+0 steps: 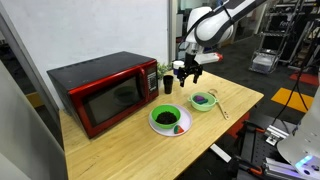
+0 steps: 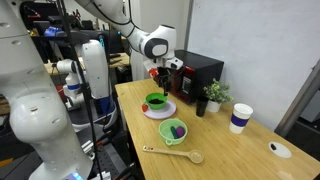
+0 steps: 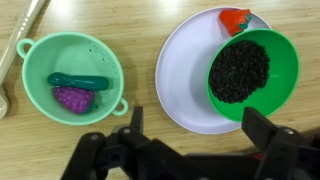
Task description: Close the microwave door, move the white plate to the right, remove the zucchini and purple grapes from the green pot and place them on the white plate
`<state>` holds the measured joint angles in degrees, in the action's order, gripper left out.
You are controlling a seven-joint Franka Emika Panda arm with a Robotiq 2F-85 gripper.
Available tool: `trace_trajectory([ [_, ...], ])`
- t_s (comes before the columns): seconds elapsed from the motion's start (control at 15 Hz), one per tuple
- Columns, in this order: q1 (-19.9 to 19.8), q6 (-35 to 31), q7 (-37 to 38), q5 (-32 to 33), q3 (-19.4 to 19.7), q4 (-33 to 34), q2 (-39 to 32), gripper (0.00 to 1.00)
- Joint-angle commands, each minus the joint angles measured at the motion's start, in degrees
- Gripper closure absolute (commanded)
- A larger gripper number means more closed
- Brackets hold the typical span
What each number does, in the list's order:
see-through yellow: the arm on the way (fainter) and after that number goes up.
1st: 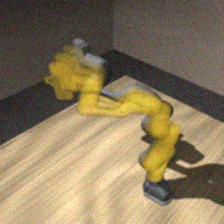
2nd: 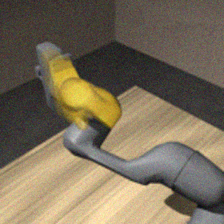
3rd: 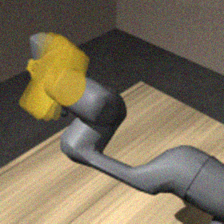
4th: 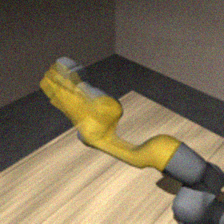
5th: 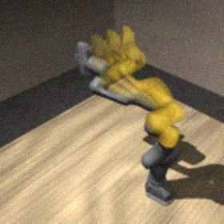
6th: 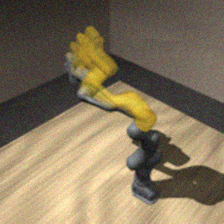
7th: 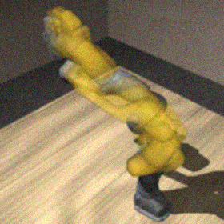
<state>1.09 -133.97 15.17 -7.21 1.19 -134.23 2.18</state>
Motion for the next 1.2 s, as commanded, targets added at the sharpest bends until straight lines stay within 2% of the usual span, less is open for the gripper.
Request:
trace_trajectory([
  [0.0,-0.5,0.1,0.0,0.0,-0.5,0.1,0.0,0.00],
  [0.2,-0.9,-0.8,-2.0,-0.6,0.0,0.3,-0.7,0.00],
  [0.33,-1.4,-1.9,-6.4,-2.5,0.7,0.5,-1.5,0.00],
  [0.73,-3.6,-1.1,-31.4,-10.9,3.4,3.0,-5.5,0.00],
  [1.13,-7.8,-1.1,-55.5,-12.7,4.0,5.0,-8.0,0.00],
])
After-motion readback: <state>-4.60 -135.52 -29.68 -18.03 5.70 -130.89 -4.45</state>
